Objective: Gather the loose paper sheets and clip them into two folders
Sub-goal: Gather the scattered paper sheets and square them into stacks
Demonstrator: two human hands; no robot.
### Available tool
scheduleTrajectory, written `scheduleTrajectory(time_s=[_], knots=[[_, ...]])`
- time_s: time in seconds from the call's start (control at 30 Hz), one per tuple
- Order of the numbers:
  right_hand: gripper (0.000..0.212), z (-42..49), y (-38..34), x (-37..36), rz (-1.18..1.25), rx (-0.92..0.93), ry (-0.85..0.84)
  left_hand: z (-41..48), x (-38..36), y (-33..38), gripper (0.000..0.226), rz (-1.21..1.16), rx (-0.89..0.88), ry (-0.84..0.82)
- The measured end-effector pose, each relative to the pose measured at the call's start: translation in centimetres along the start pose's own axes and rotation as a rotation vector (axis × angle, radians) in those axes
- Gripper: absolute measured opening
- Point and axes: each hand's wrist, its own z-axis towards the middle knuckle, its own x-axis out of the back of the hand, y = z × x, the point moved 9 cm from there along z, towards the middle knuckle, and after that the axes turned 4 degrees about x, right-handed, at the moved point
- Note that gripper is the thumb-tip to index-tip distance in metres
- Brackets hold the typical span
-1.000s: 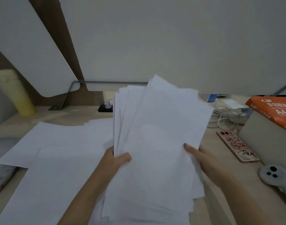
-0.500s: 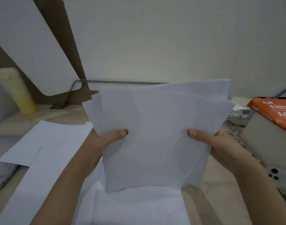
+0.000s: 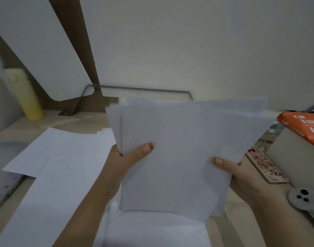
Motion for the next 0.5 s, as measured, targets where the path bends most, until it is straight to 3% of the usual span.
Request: scheduleTrajectory(time_s=[0.1,0.2,0.3,0.37,0.5], knots=[[0.070,-1.3,3.9,0.8,-0.041,-0.134,0.056,-0.7,1.8,-3.6,0.056,0.012,0.096,0.128],[0.080,-2.0,6.6,0.6,-0.007,-0.207,0.108,-1.5,2.0,-7.3,0.029,0.030,0.264,0.174],[0.089,-1.4,6.3,0.2,-0.057,-0.173,0.181,-1.6,2.9,-7.1,0.015,0.068,0.271,0.256],[0.082,-1.0,5.6,-0.1,-0.119,-0.159,0.241,-1.3,3.4,-5.8,0.011,0.094,0.222,0.287],[0.032,0.0,6.1,-2.7,-0.205,-0.174,0.304,-1.5,6.8,-3.5,0.010,0.215,0.118,0.332]])
